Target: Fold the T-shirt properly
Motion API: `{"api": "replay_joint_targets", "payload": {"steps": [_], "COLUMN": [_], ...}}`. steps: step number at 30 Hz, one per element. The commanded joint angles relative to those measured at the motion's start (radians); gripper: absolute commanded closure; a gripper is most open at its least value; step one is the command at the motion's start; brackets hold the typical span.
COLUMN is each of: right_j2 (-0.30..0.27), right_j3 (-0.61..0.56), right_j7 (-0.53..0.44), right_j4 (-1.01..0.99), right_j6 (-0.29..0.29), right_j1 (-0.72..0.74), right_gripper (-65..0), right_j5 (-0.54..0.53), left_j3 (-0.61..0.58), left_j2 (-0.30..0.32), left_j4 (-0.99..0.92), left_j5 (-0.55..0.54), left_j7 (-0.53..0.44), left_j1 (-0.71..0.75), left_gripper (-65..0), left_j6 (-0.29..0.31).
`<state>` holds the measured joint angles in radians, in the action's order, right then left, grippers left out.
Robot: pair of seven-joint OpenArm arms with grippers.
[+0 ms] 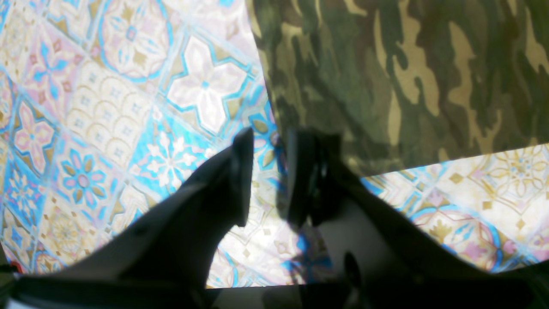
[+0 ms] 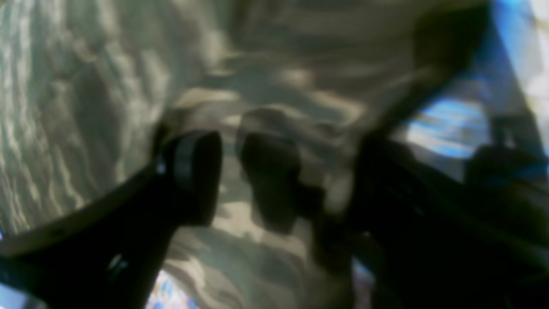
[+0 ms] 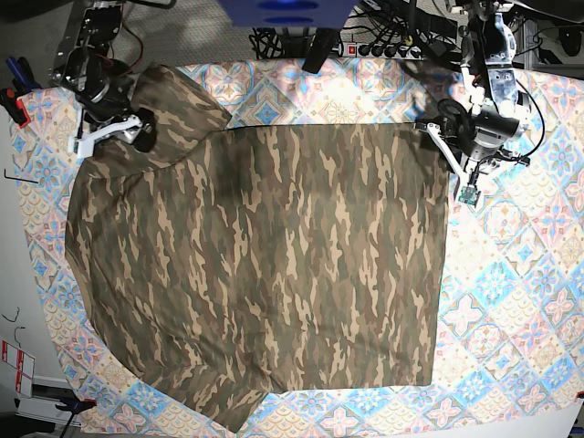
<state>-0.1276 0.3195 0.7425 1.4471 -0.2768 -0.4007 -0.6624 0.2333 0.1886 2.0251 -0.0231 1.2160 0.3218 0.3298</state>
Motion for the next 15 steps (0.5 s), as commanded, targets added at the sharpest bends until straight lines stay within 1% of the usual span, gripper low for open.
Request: {"api": "replay_joint_targets", "payload": {"steps": [1,5,8,11,13,15], "right_j2": [0.044,0.044,0.041,0.041,0.041,0.039], "right_j3": [-0.044,-0.038,-0.024,-0.033,-0.036,-0.053], "right_j7": [0.222,0.226,0.228,0.228,0.225,0.222], "right_j4": [-0.029,-0.029,-0.029,-0.029,-0.027,-0.027], "right_j6": [-0.011,-0.011,-0.011,-0.011,-0.012,-0.012], "right_j1": [-0.031,-0.034,-0.071,-0.096,-0.111,-0.117], "right_gripper": [-42.8,-42.8,-42.7,-42.7,-41.1,-37.7], "right_j5": [-0.009,-0.046,-0.067,-0.069,-0.067,-0.066], "left_j3": [0.004,0.004,0.004,0.004,0.004,0.005], "left_j2": [0.009,0.009,0.009,0.009,0.009,0.009], "left_j4": [0.016,0.016,0.015,0.007,-0.031,-0.108], "left_j5": [0.002,0.002,0.004,0.039,0.071,0.079], "left_j7": [-0.012,-0.012,-0.012,-0.017,-0.021,-0.043], "left_j1": [-0.003,-0.003,-0.002,0.007,0.004,-0.008], "left_gripper": [-14.5,-14.5,-14.5,-14.5,-14.5,-14.5], "left_j6": [-0.004,-0.004,-0.004,-0.004,-0.004,-0.004]}}
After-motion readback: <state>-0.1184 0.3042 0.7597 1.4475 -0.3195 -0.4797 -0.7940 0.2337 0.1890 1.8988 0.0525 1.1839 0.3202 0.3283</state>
